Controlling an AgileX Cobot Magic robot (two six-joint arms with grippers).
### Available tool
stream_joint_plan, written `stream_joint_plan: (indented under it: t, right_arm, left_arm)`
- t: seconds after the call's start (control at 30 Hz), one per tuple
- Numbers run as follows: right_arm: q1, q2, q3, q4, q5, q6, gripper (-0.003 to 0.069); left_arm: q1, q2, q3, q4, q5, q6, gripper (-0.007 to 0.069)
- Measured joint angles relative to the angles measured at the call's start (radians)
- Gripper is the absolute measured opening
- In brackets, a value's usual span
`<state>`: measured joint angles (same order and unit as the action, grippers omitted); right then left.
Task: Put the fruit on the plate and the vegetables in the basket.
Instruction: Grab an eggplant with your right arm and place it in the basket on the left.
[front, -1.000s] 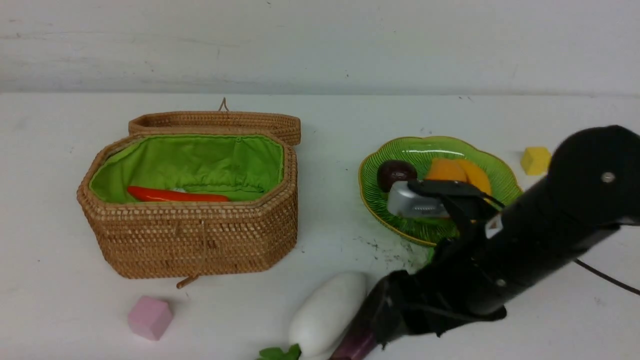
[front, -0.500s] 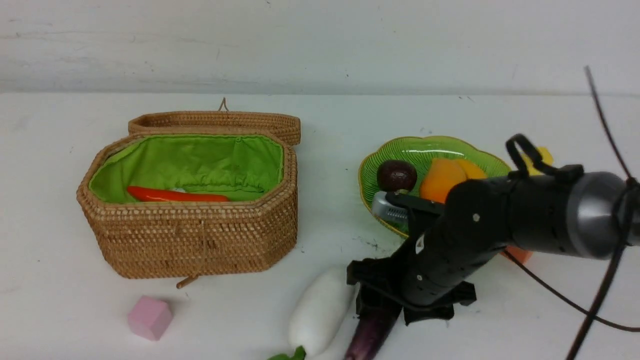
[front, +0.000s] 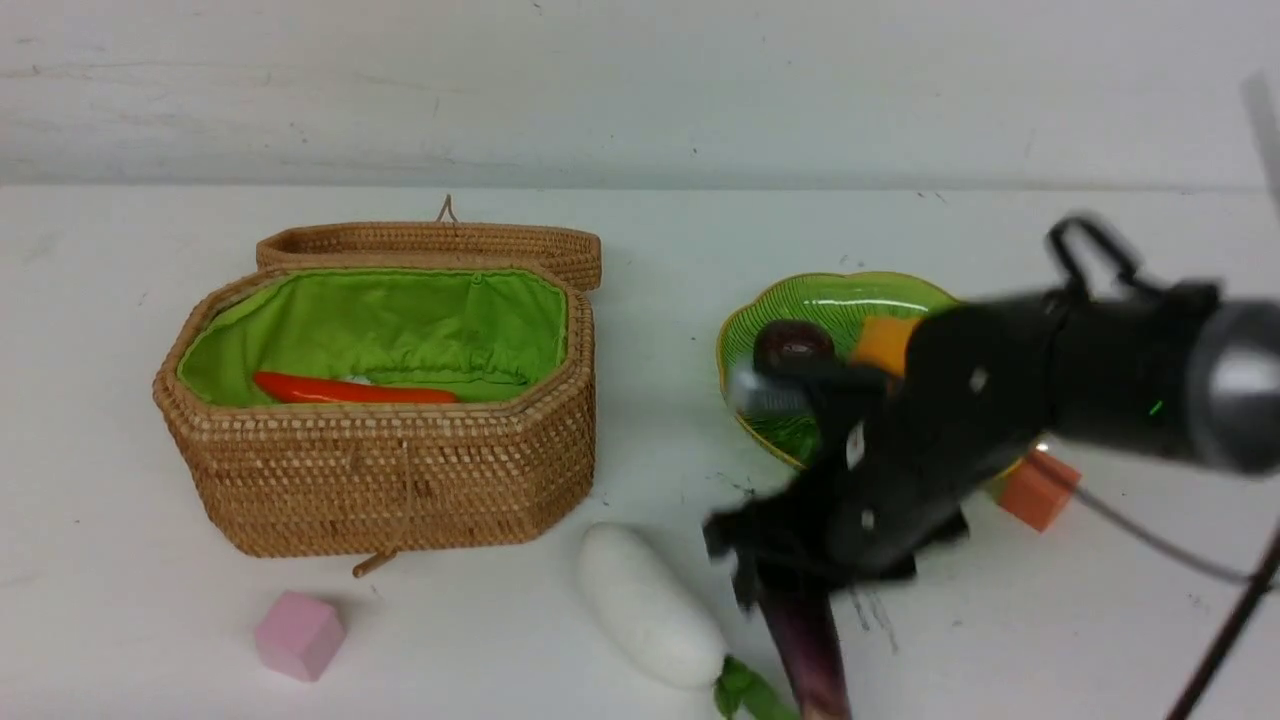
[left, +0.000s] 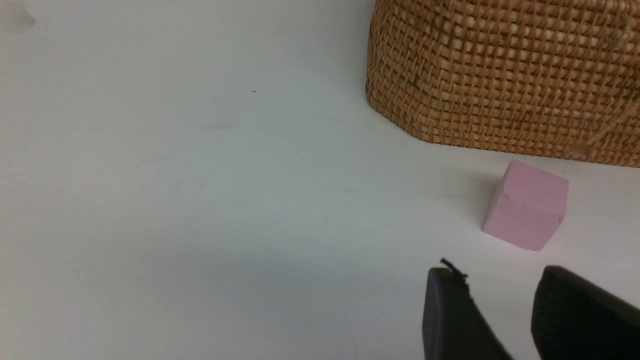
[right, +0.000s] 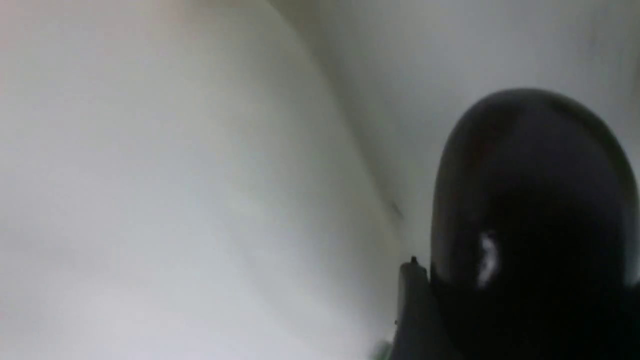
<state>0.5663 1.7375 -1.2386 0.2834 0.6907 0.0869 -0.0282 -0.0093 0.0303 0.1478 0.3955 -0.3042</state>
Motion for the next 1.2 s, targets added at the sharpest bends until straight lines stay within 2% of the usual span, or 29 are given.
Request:
stream_joint_plan:
  t: [0.07, 0.2, 0.27, 0.3, 0.37, 0.43, 0.5, 0.63, 0.73, 0.8, 0.83, 0.93, 1.07, 1.2]
  right_arm:
    - [0.0, -0.033, -0.105, 0.015, 0.005, -0.13, 0.0412]
    - [0.0, -0.027, -0.363, 0.16, -0.026, -0.418, 0.0412]
    - [0.006, 0.02, -0.492, 0.304, -0.075, -0.588, 0.0412]
    - [0.009, 0.032, -0.514, 0.333, -0.085, -0.622, 0.0412]
    - [0.028, 0.125, -0.635, 0.501, -0.135, -0.854, 0.0412]
    - [0.052, 0.202, -0.704, 0.596, -0.156, -1.016, 0.0412]
    - [0.072, 0.285, -0.765, 0.666, -0.172, -1.152, 0.0412]
    - [0.108, 0.448, -0.872, 0.73, -0.21, -1.294, 0.0412]
    - [0.108, 0.512, -0.902, 0.725, -0.226, -1.306, 0.044]
    - [0.101, 0.535, -0.903, 0.697, -0.23, -1.277, 0.0517]
    - [0.093, 0.538, -0.903, 0.669, -0.219, -1.239, 0.0584]
    - [0.073, 0.519, -0.907, 0.569, -0.146, -1.123, 0.0664]
    - [0.034, 0.419, -0.912, 0.293, 0.115, -0.891, 0.0673]
    - [0.002, 0.331, -0.916, 0.097, 0.35, -0.76, 0.0647]
  left_arm:
    - [0.0, 0.0, 0.0, 0.0, 0.0, 0.0, 0.0241]
    - [0.0, 0.0, 0.0, 0.0, 0.0, 0.0, 0.0241]
    - [0.0, 0.0, 0.0, 0.0, 0.0, 0.0, 0.0241]
    - [0.0, 0.0, 0.0, 0.0, 0.0, 0.0, 0.0241]
    - [0.0, 0.0, 0.0, 0.0, 0.0, 0.0, 0.0241]
    - [0.0, 0.0, 0.0, 0.0, 0.0, 0.0, 0.0241]
    - [0.0, 0.0, 0.0, 0.0, 0.0, 0.0, 0.0241]
    - [0.0, 0.0, 0.0, 0.0, 0.0, 0.0, 0.0241]
    - [0.0, 0.0, 0.0, 0.0, 0.0, 0.0, 0.0241]
    - [0.0, 0.0, 0.0, 0.0, 0.0, 0.0, 0.0241]
    - [0.0, 0.0, 0.0, 0.0, 0.0, 0.0, 0.0241]
    - [0.0, 0.0, 0.0, 0.0, 0.0, 0.0, 0.0241]
    - [0.0, 0.0, 0.0, 0.0, 0.0, 0.0, 0.0241]
    - [0.0, 0.0, 0.0, 0.0, 0.0, 0.0, 0.0241]
